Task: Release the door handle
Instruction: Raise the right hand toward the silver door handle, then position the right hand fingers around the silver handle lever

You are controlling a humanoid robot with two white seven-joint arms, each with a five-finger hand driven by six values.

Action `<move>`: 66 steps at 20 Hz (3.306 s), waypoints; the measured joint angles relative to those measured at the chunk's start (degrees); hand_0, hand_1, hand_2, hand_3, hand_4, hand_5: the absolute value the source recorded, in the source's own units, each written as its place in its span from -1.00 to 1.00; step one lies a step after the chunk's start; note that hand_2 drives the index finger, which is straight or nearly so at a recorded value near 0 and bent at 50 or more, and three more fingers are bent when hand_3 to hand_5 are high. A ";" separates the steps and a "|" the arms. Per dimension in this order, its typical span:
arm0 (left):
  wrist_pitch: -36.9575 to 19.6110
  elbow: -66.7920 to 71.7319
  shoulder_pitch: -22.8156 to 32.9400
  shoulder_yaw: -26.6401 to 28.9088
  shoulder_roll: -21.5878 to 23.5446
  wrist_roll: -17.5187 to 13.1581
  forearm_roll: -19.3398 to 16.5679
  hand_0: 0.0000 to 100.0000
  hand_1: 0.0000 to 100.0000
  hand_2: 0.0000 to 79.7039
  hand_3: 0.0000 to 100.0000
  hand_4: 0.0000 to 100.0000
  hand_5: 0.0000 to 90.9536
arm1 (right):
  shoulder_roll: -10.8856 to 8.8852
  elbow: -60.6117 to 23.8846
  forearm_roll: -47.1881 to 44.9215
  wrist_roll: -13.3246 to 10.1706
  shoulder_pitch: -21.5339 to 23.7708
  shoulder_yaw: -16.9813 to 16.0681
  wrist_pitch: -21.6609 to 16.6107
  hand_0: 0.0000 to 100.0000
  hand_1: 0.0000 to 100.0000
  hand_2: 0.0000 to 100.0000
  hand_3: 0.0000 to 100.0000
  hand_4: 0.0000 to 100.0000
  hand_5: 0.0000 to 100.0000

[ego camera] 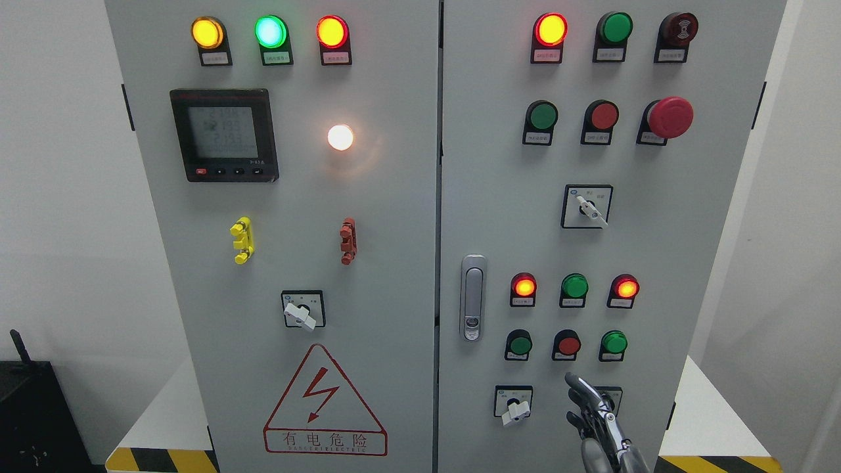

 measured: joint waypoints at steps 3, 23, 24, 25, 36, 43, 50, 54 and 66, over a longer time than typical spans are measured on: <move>0.00 0.00 0.00 0.00 0.00 0.00 0.00 -1.00 -1.00 -0.89 -0.79 -0.99 -1.00 | 0.01 0.00 0.00 0.00 0.02 0.05 -0.01 -0.18 -0.80 -1.00 -1.00 -1.00 -1.00; -0.02 0.00 0.00 0.00 0.00 -0.11 0.00 -1.00 -1.00 -0.88 -0.79 -0.99 -1.00 | 0.88 0.10 22.58 -8.70 -3.40 1.84 -0.09 -0.09 -0.51 -1.00 -0.12 -0.09 -0.14; -0.01 0.00 0.00 0.00 0.00 -0.25 0.00 -1.00 -1.00 -0.88 -0.79 -0.99 -1.00 | 1.04 0.15 24.75 -9.18 -3.57 2.30 -0.04 -0.10 -0.49 -1.00 -0.10 -0.08 -0.12; -0.02 0.00 0.00 0.00 0.00 -0.29 0.00 -1.00 -1.00 -0.88 -0.79 -0.99 -1.00 | 1.23 0.18 26.96 -9.76 -3.69 2.78 0.03 -0.12 -0.48 -1.00 0.00 -0.01 -0.01; -0.14 0.00 0.00 0.00 0.00 -0.01 0.00 -1.00 -1.00 -0.89 -0.79 -0.99 -1.00 | 2.59 1.45 50.37 -13.59 -4.49 6.95 0.15 -0.24 -0.47 -1.00 0.51 0.42 0.45; -0.04 0.00 0.00 0.00 0.00 -0.01 0.00 -1.00 -1.00 -0.89 -0.79 -0.99 -1.00 | 3.00 4.42 61.56 -13.76 -8.30 8.39 0.15 -0.29 -0.48 -1.00 0.60 0.45 0.47; -0.02 0.00 0.00 0.00 0.00 0.00 0.00 -1.00 -1.00 -0.89 -0.79 -0.99 -1.00 | 3.24 7.29 69.99 -13.58 -11.86 9.72 0.49 -0.34 -0.44 -1.00 0.62 0.49 0.48; -0.01 0.00 0.00 0.00 0.00 -0.01 0.00 -1.00 -1.00 -0.88 -0.79 -0.99 -1.00 | 3.26 8.49 74.39 -12.69 -12.86 10.09 3.00 -0.35 -0.43 -1.00 0.63 0.51 0.50; 0.02 0.00 0.00 0.00 0.00 -0.01 0.00 -1.00 -1.00 -0.88 -0.79 -0.99 -1.00 | 3.28 11.12 79.57 -10.86 -15.68 10.53 6.43 -0.36 -0.50 -0.99 0.65 0.51 0.50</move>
